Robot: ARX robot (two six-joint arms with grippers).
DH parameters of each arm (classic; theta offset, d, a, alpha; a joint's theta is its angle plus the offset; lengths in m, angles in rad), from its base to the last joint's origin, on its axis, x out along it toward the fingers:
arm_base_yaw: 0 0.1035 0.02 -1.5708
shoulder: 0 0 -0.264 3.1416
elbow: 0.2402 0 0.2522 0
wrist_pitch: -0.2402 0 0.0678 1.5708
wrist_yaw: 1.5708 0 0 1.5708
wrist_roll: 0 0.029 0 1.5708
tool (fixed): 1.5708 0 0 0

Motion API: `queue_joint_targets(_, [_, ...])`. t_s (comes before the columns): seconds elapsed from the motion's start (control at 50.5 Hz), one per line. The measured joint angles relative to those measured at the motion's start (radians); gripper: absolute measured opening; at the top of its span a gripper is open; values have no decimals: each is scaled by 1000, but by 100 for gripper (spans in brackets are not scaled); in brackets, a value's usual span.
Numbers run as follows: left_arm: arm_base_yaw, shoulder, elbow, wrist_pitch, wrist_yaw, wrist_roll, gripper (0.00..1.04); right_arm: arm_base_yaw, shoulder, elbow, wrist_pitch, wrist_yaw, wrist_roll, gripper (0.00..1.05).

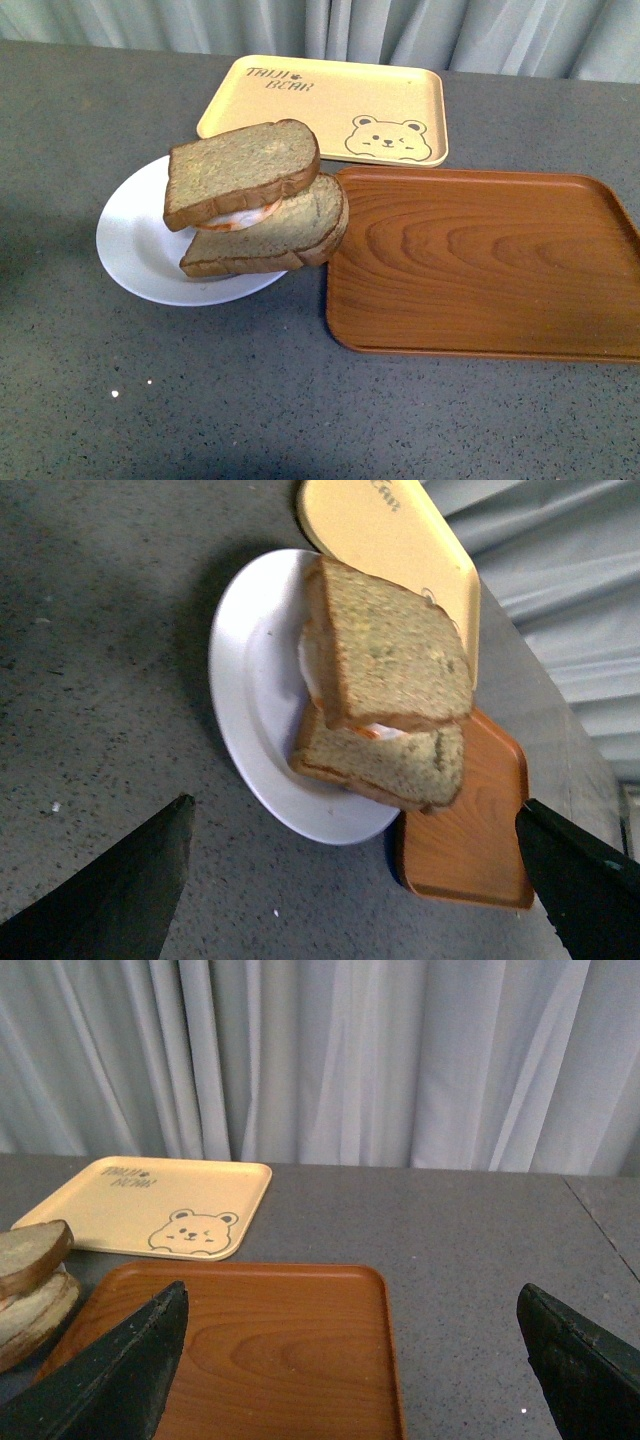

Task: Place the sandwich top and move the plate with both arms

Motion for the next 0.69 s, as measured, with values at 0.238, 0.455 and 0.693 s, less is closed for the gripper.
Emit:
queue_joint_targets(0.238, [-20, 356, 33, 231, -74, -82, 96, 0, 0, 0, 0, 0, 0, 96])
queue_joint_targets(0.455, [-74, 455, 71, 294, -111, -128, 96, 0, 0, 0, 0, 0, 0, 96])
queue_joint_targets(0.693, [-153, 571, 126, 341, -164, -195, 96, 0, 0, 0, 0, 0, 0, 96])
